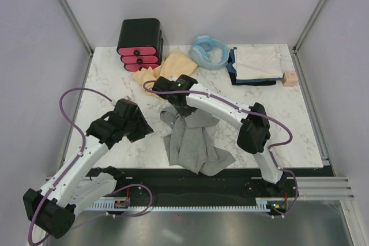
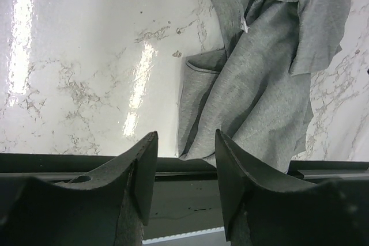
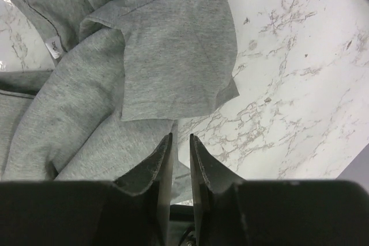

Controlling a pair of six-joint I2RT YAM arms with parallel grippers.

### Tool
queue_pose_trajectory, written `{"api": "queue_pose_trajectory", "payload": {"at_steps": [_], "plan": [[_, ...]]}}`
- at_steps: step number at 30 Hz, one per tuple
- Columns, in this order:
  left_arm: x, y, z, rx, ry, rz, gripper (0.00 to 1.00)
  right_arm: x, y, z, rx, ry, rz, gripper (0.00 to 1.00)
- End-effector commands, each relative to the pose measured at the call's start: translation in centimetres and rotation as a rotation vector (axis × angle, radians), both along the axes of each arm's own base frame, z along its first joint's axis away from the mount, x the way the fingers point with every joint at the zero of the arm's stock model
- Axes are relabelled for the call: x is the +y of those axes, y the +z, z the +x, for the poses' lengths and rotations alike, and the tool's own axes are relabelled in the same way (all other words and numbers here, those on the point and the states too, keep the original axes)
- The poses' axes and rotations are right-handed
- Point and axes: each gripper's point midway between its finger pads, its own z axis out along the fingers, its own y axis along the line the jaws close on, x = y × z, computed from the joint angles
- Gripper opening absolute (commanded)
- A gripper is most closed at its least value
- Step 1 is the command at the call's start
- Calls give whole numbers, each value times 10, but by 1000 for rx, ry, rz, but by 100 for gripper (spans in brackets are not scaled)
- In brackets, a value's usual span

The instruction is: Fold and stack the t-shirts

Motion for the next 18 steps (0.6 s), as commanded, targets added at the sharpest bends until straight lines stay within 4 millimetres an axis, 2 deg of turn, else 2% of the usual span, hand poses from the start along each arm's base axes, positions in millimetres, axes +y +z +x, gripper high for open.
{"api": "queue_pose_trajectory", "payload": {"at_steps": [1, 5, 6, 7, 9, 11, 12, 18], "plan": [[-5, 3, 5, -24, -2, -24, 52, -2, -1, 6, -28, 20, -48, 24], [-3, 5, 5, -37, 6, -24, 51, 2, -2, 10, -21, 46, -58, 26], [-3, 5, 4, -35, 6, -24, 51, 6, -1, 10, -16, 52, -39, 44], [-3, 5, 4, -38, 6, -25, 51, 9, -2, 9, -10, 58, -34, 47], [-2, 3, 4, -35, 9, -21, 51, 13, -4, 10, -5, 67, -18, 48], [-2, 3, 3, -33, 10, -22, 51, 17, -12, 10, 8, 73, -22, 49], [-2, 3, 3, -33, 10, -22, 51, 18, -19, 11, 16, 73, -33, 53], [-1, 0, 3, -23, 14, -14, 51, 25, -31, 19, -3, 83, -40, 52]]}}
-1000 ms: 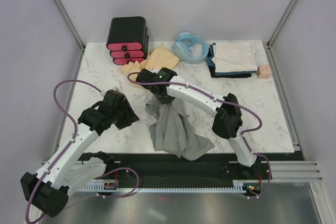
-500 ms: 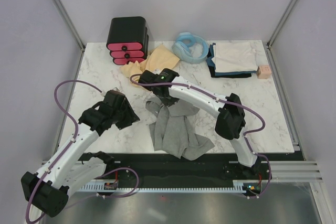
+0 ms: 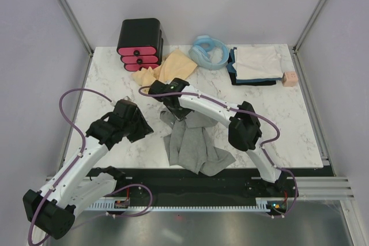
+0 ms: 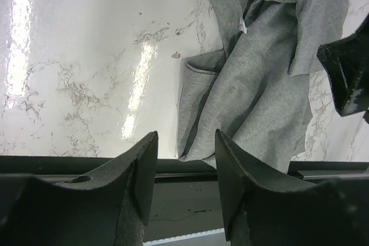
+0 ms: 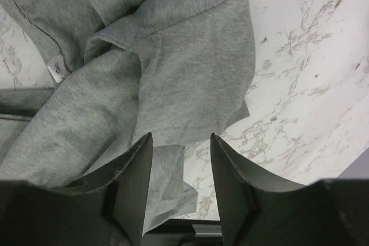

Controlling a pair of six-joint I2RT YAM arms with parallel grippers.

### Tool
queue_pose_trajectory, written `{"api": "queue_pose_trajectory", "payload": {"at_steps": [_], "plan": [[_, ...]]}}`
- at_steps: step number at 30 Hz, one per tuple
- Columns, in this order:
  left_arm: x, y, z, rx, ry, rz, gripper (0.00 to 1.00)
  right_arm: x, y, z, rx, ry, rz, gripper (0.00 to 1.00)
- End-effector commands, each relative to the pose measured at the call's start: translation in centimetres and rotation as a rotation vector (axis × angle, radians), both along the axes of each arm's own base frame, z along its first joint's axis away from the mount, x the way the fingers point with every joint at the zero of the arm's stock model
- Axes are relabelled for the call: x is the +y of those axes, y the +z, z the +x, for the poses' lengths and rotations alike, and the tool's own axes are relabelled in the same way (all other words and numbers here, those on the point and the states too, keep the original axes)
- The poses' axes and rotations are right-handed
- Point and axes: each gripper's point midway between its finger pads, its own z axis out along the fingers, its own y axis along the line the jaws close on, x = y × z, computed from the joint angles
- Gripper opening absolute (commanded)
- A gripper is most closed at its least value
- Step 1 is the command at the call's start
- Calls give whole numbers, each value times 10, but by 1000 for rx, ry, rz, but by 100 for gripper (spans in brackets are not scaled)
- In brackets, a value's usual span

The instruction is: Fold and stack the t-shirts

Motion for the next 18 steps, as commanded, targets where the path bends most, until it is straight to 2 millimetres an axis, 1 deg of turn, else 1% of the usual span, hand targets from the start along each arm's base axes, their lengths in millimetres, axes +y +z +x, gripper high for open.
{"api": "queue_pose_trajectory", "payload": {"at_steps": [1, 5, 10, 14, 16, 17, 18], "plan": [[-1, 1, 2, -13, 13, -10, 52, 16, -1, 11, -41, 26, 34, 52], [0, 0, 2, -7, 14, -6, 51, 22, -12, 16, -34, 39, 22, 52], [1, -2, 1, 3, 12, 3, 51, 31, -16, 19, -34, 45, 42, 52], [2, 0, 0, 1, 14, 11, 51, 35, -26, 20, -20, 47, 40, 52], [5, -1, 1, -2, 25, 23, 51, 42, -24, 20, -17, 51, 77, 52], [8, -2, -1, 6, 35, 32, 52, 50, -18, 16, 5, 65, 133, 53], [14, -2, 0, 2, 74, 50, 52, 62, -14, 18, -7, 78, 193, 53]]}}
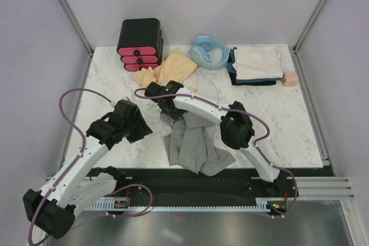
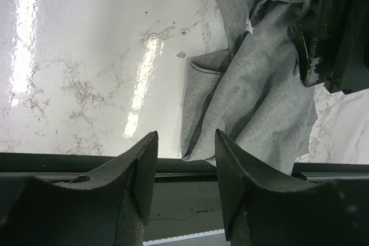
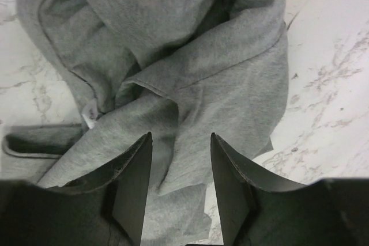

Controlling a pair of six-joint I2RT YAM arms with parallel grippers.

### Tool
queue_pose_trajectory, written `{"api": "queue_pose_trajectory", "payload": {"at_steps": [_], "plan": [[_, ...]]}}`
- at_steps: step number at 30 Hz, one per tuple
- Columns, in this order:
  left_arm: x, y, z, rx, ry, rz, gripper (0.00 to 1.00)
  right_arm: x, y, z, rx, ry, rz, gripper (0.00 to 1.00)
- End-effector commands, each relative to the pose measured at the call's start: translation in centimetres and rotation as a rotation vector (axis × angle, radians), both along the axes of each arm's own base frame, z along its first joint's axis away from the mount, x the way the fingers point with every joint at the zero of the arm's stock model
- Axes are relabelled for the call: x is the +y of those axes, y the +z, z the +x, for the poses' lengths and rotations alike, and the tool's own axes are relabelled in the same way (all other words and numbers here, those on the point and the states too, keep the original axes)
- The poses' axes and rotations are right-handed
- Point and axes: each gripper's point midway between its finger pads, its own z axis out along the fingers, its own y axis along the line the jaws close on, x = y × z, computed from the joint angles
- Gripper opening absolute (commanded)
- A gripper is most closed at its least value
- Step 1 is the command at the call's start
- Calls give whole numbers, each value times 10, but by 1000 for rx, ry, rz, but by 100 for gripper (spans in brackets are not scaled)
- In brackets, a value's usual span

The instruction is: Fold and stack the t-shirts

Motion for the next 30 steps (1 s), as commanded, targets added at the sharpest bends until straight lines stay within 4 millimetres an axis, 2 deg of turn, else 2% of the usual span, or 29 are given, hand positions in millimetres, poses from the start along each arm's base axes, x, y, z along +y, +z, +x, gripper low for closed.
{"api": "queue_pose_trajectory", "payload": {"at_steps": [1, 3, 4, 10, 13, 22, 30], "plan": [[17, 0, -1, -1, 97, 52, 52, 39, 20, 0, -1, 51, 200, 55], [34, 6, -4, -19, 178, 94, 52, 54, 32, 0, -8, 74, 289, 57], [39, 9, -5, -30, 198, 103, 52, 56, 30, -2, -1, 79, 298, 60], [63, 32, -10, -140, 331, 95, 52, 66, 14, 3, 8, 95, 304, 60], [67, 33, -13, -150, 341, 97, 52, 75, 4, 4, 17, 119, 319, 60], [63, 24, -19, -102, 300, 109, 50, 104, -8, 17, 11, 171, 377, 61], [65, 23, -20, -93, 282, 134, 50, 109, -31, 18, 31, 171, 357, 62]]}}
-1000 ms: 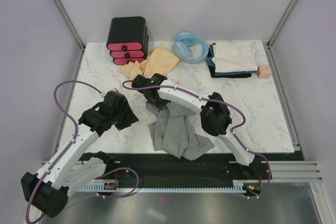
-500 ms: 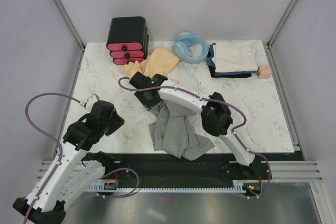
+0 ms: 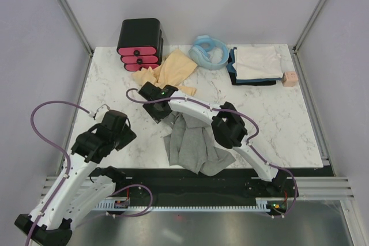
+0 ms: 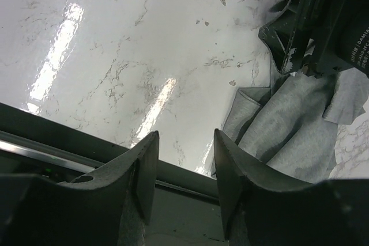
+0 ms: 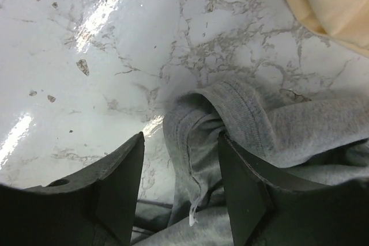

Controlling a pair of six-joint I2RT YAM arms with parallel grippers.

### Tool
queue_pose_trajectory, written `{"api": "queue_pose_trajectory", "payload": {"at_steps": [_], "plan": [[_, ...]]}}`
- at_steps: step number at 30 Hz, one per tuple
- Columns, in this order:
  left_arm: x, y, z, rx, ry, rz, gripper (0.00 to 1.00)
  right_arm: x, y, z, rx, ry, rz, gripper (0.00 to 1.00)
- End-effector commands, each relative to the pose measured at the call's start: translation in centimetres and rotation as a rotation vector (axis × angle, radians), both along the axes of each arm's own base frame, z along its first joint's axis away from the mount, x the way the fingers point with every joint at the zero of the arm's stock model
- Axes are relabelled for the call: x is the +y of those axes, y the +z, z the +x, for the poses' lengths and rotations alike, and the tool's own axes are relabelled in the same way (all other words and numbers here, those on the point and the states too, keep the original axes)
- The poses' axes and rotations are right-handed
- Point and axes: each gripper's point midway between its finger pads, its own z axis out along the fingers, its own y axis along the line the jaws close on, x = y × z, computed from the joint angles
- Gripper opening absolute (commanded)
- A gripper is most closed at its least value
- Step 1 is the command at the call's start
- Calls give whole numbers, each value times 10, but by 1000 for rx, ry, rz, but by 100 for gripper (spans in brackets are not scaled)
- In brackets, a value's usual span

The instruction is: Fold and stack the t-shirts

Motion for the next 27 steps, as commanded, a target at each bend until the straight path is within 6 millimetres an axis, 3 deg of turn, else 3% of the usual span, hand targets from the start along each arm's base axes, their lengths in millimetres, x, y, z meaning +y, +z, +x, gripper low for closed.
{"api": "queue_pose_trajectory", "payload": {"at_steps": [1, 5, 8, 9, 11, 12, 17, 20, 21, 23, 24, 26, 27], "plan": [[3, 9, 4, -17, 22, 11, 50, 12, -3, 3, -11, 16, 22, 62], [4, 8, 4, -12, 18, 21, 50, 7, -17, 2, -1, 6, -7, 59], [4, 8, 5, -11, 15, 26, 49, 4, -18, 3, -9, -5, -13, 47], [4, 7, 5, -9, 17, 28, 49, 2, -20, 1, -6, -7, -17, 33], [5, 5, 5, -4, 16, 32, 49, 1, -14, 4, -30, -17, -13, 17], [4, 4, 4, -1, 15, 33, 49, -2, -16, 5, -32, -25, -20, 0], [4, 3, 5, 1, 19, 28, 49, -6, -4, 6, -54, -38, -15, 0], [3, 6, 6, -22, 21, 12, 49, -9, 25, 11, -101, -63, 13, 0], [3, 7, 5, -31, 21, 7, 49, -11, 49, 13, -134, -75, 40, 0], [2, 8, 6, -41, 23, -3, 49, -13, 76, 15, -168, -98, 80, 0], [3, 8, 5, -47, 24, -6, 49, -16, 107, 16, -208, -112, 128, 0], [1, 9, 6, -55, 22, -14, 49, -20, 139, 19, -249, -146, 178, 0], [1, 8, 6, -55, 21, -16, 49, -30, 171, 21, -296, -176, 221, 0]]}}
